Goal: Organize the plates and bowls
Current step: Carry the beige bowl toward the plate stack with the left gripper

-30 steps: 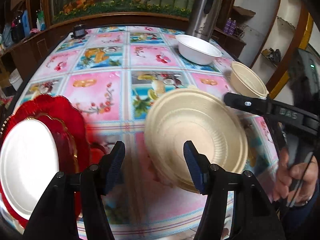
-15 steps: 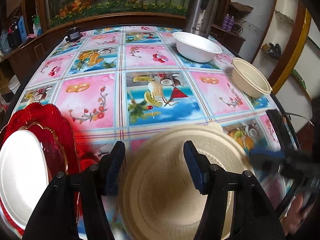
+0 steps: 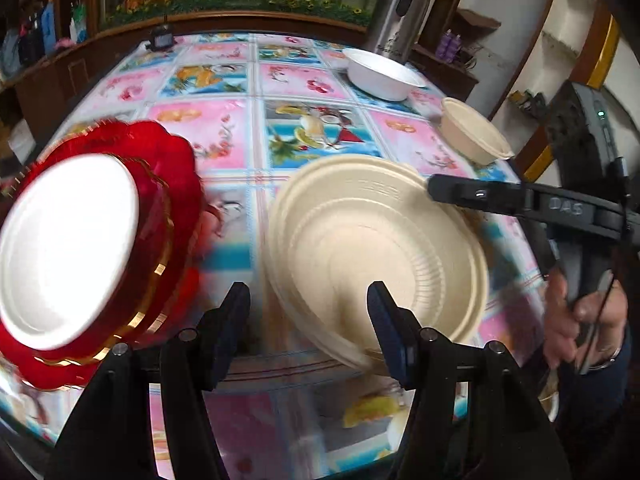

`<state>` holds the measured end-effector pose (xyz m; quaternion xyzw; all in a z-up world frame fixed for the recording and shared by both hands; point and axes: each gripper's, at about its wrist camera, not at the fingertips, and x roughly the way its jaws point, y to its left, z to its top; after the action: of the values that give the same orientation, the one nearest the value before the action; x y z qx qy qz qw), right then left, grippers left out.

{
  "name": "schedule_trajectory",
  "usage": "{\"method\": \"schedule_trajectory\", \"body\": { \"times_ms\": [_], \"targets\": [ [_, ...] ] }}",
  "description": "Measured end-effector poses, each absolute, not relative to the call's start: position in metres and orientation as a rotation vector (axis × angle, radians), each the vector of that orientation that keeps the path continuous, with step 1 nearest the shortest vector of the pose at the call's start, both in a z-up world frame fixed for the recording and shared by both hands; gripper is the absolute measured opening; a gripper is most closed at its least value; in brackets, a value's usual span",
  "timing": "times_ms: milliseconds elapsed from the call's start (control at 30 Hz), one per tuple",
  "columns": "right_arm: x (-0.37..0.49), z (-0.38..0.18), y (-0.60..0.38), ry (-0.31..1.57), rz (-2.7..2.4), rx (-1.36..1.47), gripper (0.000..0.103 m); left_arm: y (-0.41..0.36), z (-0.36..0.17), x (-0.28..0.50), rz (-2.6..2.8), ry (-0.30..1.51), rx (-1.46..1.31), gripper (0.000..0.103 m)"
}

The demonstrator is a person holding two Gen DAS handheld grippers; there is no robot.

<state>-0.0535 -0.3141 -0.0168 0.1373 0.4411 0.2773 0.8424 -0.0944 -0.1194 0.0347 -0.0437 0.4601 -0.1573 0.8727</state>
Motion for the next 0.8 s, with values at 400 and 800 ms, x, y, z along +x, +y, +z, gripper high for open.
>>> {"method": "schedule_trajectory", "body": {
  "times_ms": [400,800],
  "targets": [
    [-0.101,-0.023,-0.336,0.887,0.502,0.345,0.015,-0.132,0.034,-0.075,-0.287,0.914,-0.050,0.018],
    [-0.104,-0.027,-0.341,0.891,0.462,0.377,0.018,-0.135,0.031,-0.088,-0.329,0.915,-0.008,0.018]
  ]
}}
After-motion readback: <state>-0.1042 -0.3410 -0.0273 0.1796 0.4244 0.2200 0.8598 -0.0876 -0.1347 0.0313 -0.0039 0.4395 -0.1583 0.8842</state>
